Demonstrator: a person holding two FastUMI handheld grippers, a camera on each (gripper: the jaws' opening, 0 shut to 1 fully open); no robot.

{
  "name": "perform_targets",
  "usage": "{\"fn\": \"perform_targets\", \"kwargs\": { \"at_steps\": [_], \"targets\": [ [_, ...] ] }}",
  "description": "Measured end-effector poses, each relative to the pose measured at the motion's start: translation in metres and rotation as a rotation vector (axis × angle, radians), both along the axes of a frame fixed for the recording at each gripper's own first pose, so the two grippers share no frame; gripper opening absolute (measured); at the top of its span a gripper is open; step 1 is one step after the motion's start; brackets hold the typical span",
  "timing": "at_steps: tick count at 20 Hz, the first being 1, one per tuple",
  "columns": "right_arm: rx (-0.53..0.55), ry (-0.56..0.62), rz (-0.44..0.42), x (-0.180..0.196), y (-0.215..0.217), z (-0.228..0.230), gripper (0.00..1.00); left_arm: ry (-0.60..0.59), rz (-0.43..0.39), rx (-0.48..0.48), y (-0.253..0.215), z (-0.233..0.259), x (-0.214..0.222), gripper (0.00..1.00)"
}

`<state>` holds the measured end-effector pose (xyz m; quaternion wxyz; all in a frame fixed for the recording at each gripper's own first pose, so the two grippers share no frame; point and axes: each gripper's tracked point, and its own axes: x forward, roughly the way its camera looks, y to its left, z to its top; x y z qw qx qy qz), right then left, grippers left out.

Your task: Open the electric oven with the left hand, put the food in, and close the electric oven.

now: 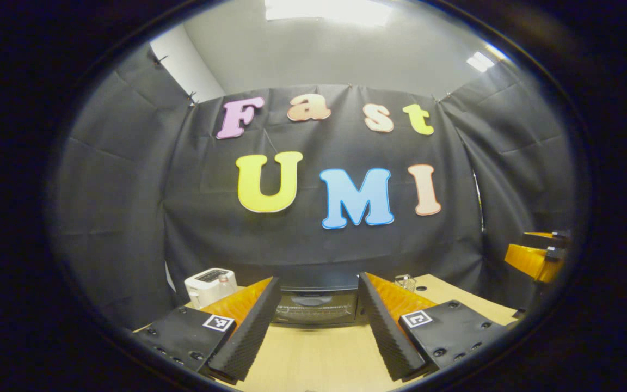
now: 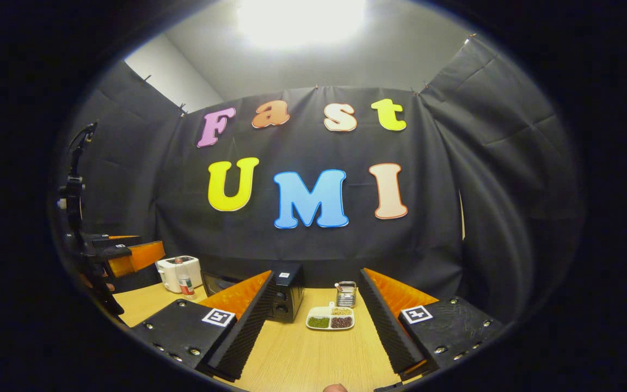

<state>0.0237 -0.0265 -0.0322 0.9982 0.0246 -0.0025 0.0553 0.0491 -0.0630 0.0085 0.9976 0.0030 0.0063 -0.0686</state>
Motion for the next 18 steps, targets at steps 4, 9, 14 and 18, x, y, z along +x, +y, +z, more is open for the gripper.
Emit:
{"fn": "perform_targets", "kwargs": {
  "at_steps": [4, 9, 14, 18],
  "targets": [
    [0.014, 0.036, 0.004, -0.014, -0.008, -0.017, 0.95, -0.020, 0.025, 0.000, 0.003, 0.011, -0.034, 1.00],
    [0.026, 0.034, 0.004, -0.016, -0.002, -0.012, 0.96, -0.032, 0.039, -0.002, 0.020, 0.015, -0.049, 1.00],
    [-0.002, -0.022, 0.016, -0.018, 0.017, 0.011, 0.96, -0.043, 0.075, -0.026, 0.053, 0.013, -0.052, 0.95],
    [0.013, -0.052, 0.008, -0.019, 0.031, 0.024, 0.96, -0.057, 0.083, -0.022, 0.073, 0.017, -0.050, 1.00]
  ]
}}
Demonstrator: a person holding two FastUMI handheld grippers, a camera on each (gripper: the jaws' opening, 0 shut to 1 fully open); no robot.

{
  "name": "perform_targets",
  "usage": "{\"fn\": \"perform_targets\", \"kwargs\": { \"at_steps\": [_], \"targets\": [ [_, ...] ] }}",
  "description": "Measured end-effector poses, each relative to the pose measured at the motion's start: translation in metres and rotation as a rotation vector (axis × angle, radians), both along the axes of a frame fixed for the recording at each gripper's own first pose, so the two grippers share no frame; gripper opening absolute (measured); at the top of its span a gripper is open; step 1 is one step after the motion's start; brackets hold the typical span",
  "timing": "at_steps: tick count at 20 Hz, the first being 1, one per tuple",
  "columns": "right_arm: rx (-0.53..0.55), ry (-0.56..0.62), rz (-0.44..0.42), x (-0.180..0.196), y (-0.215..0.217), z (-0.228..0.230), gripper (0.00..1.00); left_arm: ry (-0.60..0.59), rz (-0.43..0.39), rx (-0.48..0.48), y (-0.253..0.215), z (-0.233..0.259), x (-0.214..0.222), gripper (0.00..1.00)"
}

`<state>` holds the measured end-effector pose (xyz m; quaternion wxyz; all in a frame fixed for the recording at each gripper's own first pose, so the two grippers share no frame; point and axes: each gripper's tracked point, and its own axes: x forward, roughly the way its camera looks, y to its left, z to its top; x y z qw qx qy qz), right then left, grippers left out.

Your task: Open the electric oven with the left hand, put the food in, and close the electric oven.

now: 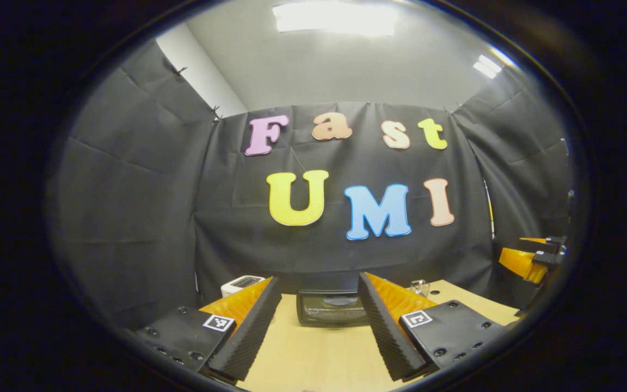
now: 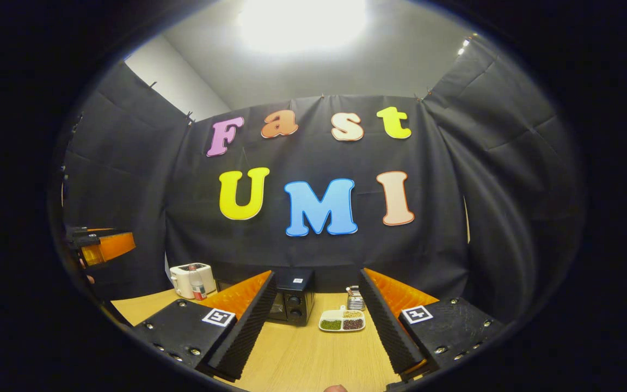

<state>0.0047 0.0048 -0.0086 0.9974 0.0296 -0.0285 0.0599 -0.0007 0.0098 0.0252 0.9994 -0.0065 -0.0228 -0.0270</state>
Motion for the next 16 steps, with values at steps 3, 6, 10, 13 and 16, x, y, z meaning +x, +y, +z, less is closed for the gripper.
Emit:
{"fn": "perform_targets", "kwargs": {
  "at_steps": [3, 6, 10, 13, 16],
  "targets": [
    [-0.021, -0.001, 0.003, -0.002, 0.007, 0.002, 0.96, 0.000, 0.000, -0.004, 0.008, -0.005, -0.003, 1.00],
    [-0.027, -0.016, -0.009, -0.004, 0.009, 0.010, 0.96, 0.004, -0.004, -0.025, 0.010, -0.011, -0.004, 1.00],
    [-0.041, -0.040, -0.010, -0.012, 0.012, 0.015, 0.95, -0.002, -0.018, -0.029, 0.010, -0.010, -0.001, 1.00],
    [-0.049, -0.045, -0.028, -0.016, 0.014, 0.019, 0.96, -0.006, -0.031, -0.040, 0.012, -0.012, 0.003, 1.00],
    [-0.044, -0.040, -0.046, -0.020, 0.013, 0.018, 0.96, -0.005, -0.044, -0.049, 0.011, -0.017, 0.008, 1.00]
  ]
}}
